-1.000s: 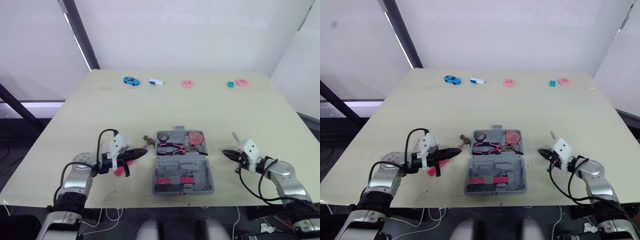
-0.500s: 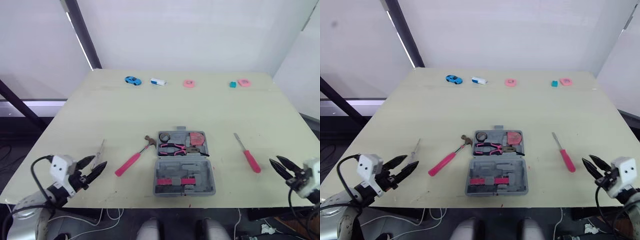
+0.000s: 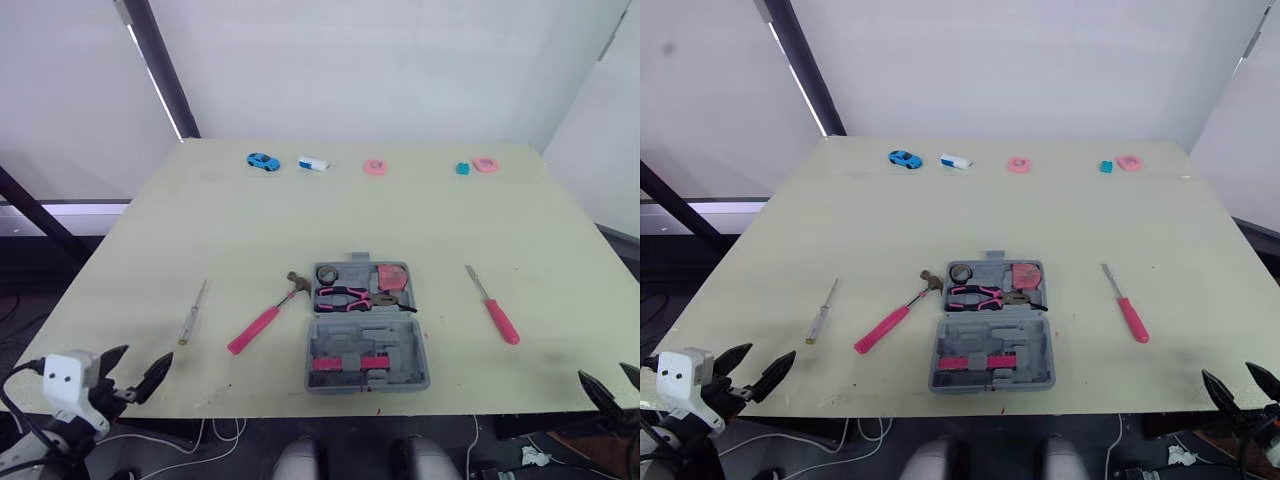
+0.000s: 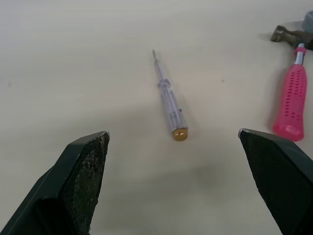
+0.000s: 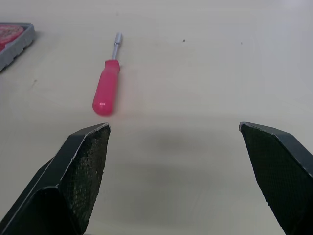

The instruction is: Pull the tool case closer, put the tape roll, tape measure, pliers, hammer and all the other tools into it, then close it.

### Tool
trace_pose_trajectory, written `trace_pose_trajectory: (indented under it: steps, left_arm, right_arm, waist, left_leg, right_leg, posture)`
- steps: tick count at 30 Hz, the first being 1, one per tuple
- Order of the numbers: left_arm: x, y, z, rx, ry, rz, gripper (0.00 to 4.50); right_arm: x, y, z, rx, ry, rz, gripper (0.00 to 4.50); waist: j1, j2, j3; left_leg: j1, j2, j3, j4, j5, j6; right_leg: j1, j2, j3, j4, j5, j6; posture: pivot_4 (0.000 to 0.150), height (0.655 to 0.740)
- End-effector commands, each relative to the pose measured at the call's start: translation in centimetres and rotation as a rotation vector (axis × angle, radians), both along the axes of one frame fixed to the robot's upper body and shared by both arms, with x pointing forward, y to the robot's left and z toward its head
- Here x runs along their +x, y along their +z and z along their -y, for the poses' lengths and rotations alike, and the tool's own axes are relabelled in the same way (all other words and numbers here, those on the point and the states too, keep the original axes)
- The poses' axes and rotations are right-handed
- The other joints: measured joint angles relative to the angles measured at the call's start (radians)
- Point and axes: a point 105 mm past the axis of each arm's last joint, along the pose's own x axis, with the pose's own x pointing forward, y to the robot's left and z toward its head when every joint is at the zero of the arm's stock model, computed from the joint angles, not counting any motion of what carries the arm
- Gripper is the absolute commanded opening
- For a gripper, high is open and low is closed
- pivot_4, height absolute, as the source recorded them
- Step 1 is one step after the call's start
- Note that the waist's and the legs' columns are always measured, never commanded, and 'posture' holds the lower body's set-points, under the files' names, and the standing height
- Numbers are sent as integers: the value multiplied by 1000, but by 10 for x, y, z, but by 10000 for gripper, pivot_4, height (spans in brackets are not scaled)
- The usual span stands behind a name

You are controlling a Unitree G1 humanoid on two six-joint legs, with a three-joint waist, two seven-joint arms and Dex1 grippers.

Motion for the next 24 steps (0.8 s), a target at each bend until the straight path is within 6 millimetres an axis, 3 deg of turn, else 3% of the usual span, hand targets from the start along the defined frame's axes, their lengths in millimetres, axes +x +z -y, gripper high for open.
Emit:
trace_pose_trajectory:
  steps: [1, 5, 8, 13, 20, 24]
  left_arm:
    - [-1, 10, -5, 17, 19, 44, 45000]
    - [3, 11, -2, 16, 31, 43, 45000]
    - [19, 19, 5, -44, 81, 83, 45000]
    - [44, 24, 13, -68, 181, 93, 45000]
    - [62, 14, 23, -65, 261, 38, 45000]
    - [70, 9, 31, -72, 282, 20, 45000]
  right_arm:
    - [-2, 11, 6, -28, -7, 45, 44248]
    - [5, 18, -4, -25, 86, 75, 44248]
    - [21, 29, -18, -44, 198, 85, 44248]
    - [53, 68, -67, -8, 501, 181, 44248]
    - [55, 85, -121, -86, 926, 210, 44248]
    - [61, 94, -142, -132, 1069, 244, 44248]
  waist:
    - [0, 0, 0]
    - [-2, 0, 0]
    - [0, 0, 0]
    - [-1, 0, 0]
    - [3, -2, -1]
    - [6, -3, -1]
  left_leg:
    - [0, 0, 0, 0, 0, 0]
    - [0, 0, 0, 0, 0, 0]
    - [0, 0, 0, 0, 0, 0]
    - [0, -1, 0, 2, 1, 1]
    - [-1, -3, 1, -1, 2, 4]
    - [-1, -5, 1, 1, 2, 4]
  right_leg:
    - [0, 0, 0, 0, 0, 0]
    - [0, 0, 0, 0, 0, 0]
    - [0, 0, 0, 0, 0, 0]
    - [1, 1, 1, 1, 1, -1]
    - [2, 5, 0, 0, 3, -6]
    - [3, 5, -1, 0, 3, -6]
  posture:
    - [1500, 7395]
    - [1500, 7395]
    - [1500, 7395]
    - [1500, 7395]
    - [1500, 7395]
    - [1500, 7395]
